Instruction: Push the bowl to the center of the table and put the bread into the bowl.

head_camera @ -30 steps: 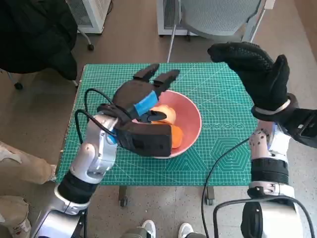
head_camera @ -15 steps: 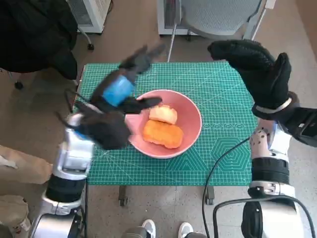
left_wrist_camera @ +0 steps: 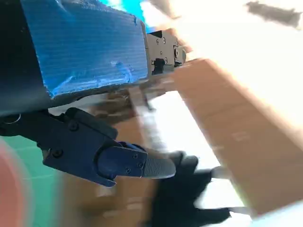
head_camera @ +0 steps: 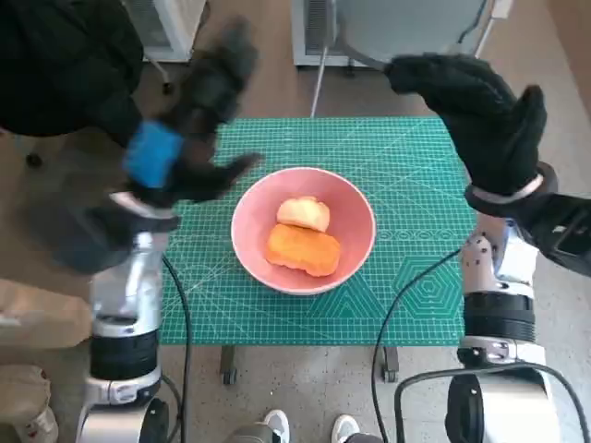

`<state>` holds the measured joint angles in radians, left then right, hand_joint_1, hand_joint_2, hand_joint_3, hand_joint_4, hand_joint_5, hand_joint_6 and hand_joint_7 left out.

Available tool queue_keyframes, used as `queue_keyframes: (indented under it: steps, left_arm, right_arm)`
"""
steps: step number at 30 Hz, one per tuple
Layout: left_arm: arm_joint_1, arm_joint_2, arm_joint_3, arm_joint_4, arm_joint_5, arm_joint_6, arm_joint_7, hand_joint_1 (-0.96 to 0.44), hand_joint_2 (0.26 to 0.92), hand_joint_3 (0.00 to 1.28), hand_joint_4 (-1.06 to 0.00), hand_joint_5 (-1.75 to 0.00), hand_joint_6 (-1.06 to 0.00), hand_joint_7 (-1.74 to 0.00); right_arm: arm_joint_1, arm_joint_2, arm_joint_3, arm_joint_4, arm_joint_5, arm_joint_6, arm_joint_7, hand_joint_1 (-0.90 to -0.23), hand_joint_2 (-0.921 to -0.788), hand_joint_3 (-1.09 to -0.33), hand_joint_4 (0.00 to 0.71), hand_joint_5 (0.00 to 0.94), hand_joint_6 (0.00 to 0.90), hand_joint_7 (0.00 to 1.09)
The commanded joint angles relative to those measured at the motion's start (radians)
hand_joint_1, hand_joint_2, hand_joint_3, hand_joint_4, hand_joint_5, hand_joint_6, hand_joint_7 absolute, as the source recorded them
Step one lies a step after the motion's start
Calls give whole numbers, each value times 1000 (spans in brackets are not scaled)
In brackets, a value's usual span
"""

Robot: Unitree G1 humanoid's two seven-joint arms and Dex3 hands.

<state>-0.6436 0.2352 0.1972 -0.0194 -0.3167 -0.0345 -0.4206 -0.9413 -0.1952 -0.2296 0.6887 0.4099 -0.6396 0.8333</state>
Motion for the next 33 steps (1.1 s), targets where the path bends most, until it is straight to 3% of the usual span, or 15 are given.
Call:
queue_keyframes:
  steps: [1,9,13,24,33]
  left_arm:
    - [29,8,21,-29,-28,-23,4,-498,873,30,1,1,-30,-306]
    - [44,0,28,-11,-55,-84,-10,-479,877,6,-4,-2,-1,-518]
    - [46,-3,26,5,-52,-117,-7,-512,907,18,-11,-5,1,-516]
    - [37,2,8,54,-1,-184,18,-583,921,234,-47,-20,1,-481]
    - [9,11,7,85,3,-211,15,-585,921,274,-63,-25,1,-516]
  right_arm:
    - [-14,3,18,-1,-30,-4,-32,-726,-921,-879,182,0,247,0]
    - [-17,0,30,-4,-47,-6,-58,-726,-921,-876,177,0,246,0]
    - [-16,4,33,2,-50,-15,-60,-725,-921,-876,176,0,245,0]
    - [-14,5,48,-3,-59,-15,-79,-719,-921,-878,176,2,247,2]
    - [-38,4,54,-13,-60,12,-92,-718,-921,-875,183,4,258,8]
